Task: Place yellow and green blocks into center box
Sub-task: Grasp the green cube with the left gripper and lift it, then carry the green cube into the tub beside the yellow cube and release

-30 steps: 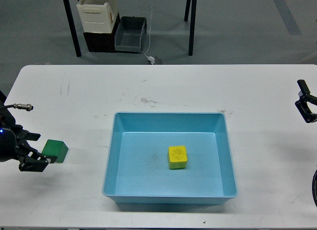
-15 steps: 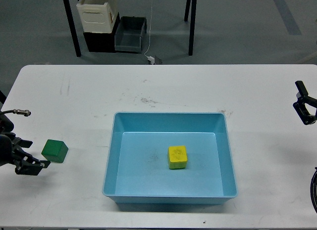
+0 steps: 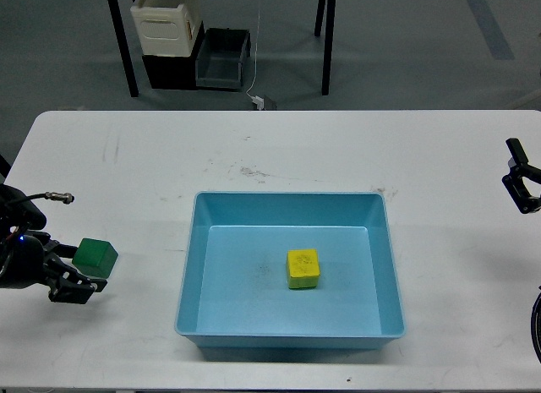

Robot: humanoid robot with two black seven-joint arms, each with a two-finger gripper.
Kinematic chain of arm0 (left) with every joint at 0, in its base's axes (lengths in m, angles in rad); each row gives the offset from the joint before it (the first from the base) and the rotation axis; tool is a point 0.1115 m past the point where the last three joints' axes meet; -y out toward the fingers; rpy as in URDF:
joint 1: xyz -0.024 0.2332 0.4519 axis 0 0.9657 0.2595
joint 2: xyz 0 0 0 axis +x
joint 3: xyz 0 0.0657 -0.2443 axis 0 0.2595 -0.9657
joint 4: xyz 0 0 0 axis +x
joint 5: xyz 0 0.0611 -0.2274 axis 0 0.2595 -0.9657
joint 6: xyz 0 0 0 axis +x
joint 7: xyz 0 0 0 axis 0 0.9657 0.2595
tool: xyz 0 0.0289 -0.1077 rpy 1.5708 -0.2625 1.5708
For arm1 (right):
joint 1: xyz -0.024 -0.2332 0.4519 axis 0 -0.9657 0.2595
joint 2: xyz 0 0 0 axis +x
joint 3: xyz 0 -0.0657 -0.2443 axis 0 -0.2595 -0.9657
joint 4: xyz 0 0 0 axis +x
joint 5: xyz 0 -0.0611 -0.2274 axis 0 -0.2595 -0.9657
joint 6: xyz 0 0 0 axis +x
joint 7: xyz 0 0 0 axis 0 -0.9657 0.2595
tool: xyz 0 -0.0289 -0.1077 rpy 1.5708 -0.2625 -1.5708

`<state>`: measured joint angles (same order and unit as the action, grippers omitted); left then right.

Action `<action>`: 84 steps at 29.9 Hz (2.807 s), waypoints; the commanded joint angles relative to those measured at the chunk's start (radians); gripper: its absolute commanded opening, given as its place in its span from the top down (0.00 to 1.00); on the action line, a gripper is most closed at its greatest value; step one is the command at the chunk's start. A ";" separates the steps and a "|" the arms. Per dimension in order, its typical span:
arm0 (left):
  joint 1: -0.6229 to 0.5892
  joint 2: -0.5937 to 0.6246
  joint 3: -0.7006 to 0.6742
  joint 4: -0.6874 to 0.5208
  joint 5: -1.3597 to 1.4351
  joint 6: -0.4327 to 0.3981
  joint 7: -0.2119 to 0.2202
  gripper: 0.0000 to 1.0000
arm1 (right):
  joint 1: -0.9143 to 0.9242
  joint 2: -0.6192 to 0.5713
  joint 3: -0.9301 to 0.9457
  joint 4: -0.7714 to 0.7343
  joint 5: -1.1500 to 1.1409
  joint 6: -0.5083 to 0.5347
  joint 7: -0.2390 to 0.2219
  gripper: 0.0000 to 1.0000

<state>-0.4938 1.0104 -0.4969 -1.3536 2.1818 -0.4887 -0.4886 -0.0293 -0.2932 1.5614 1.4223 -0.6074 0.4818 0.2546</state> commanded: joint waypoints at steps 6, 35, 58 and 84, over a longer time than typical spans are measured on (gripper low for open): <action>-0.019 -0.024 0.003 0.004 -0.002 0.000 0.000 0.17 | -0.006 0.000 0.000 0.006 0.000 0.000 0.000 0.00; -0.238 -0.010 0.005 -0.008 -0.194 0.107 0.000 0.75 | -0.020 0.000 0.000 0.006 0.000 0.000 0.000 0.00; -0.641 -0.321 0.397 -0.265 -0.156 0.009 0.000 0.76 | -0.052 0.034 -0.003 0.021 0.001 0.000 0.000 0.00; -0.605 -0.503 0.523 0.018 -0.124 0.000 0.000 0.01 | -0.052 0.063 -0.017 0.041 0.000 0.001 -0.001 0.00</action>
<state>-1.1018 0.5180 0.0346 -1.3360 2.1162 -0.4888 -0.4887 -0.0798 -0.2309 1.5471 1.4653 -0.6058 0.4827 0.2546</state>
